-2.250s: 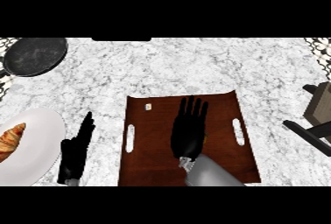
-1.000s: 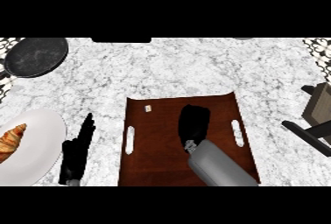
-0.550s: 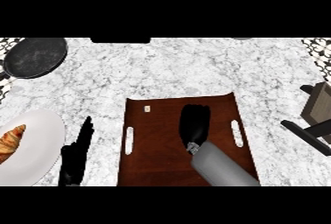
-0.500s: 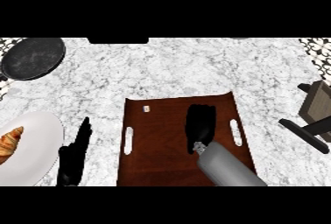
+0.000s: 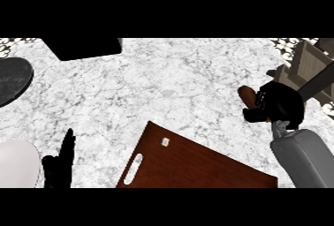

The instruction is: Pick the sweet potato from the tray and place it in the tiered basket

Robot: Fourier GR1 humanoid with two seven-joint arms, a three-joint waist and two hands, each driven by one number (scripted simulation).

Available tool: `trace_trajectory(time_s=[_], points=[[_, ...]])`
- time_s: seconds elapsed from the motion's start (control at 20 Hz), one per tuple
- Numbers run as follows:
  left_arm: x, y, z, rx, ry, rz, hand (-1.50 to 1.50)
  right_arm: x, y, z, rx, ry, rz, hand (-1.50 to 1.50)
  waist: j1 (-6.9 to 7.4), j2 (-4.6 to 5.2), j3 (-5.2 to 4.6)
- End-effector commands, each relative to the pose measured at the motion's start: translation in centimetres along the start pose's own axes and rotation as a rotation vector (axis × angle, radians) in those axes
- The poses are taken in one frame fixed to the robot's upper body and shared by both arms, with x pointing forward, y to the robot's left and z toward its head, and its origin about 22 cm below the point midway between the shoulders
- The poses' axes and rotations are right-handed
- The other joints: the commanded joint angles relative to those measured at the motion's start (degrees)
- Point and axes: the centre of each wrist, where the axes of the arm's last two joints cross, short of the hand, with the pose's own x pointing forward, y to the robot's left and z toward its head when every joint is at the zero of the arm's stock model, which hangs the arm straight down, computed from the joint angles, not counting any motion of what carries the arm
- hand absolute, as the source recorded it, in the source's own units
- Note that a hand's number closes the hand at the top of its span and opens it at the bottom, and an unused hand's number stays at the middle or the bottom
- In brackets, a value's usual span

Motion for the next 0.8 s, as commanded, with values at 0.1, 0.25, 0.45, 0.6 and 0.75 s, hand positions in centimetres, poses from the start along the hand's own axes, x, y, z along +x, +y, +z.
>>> trace_trajectory(time_s=[0.1, 0.25, 0.45, 0.6, 0.75], points=[[-0.9, 0.8, 0.5, 0.046, 0.034, 0.003, 0.0, -5.2, -13.0, -0.9, -0.174, -0.026, -0.344, 1.5, -2.4, -0.68, -0.19], [-0.6, 0.9, 0.8, 0.038, 0.028, 0.01, 0.0, -7.4, -19.2, 0.6, -0.281, -0.086, -0.405, 1.5, -2.09, -0.88, -0.23], [0.2, 1.3, 0.3, 0.031, 0.015, 0.013, 0.0, -11.1, -26.7, 3.5, -0.377, -0.133, -0.337, 1.5, -1.27, -0.12, -0.28], [0.1, 0.6, 0.5, 0.001, -0.012, 0.005, 0.0, -13.7, -31.8, 6.0, -0.398, -0.145, -0.347, 1.5, 0.8, 0.48, -0.35], [0.0, -0.4, 0.3, -0.027, -0.01, 0.002, 0.0, -16.4, -37.0, 8.9, -0.423, -0.112, -0.344, 1.5, 3.0, 1.24, -0.41]])
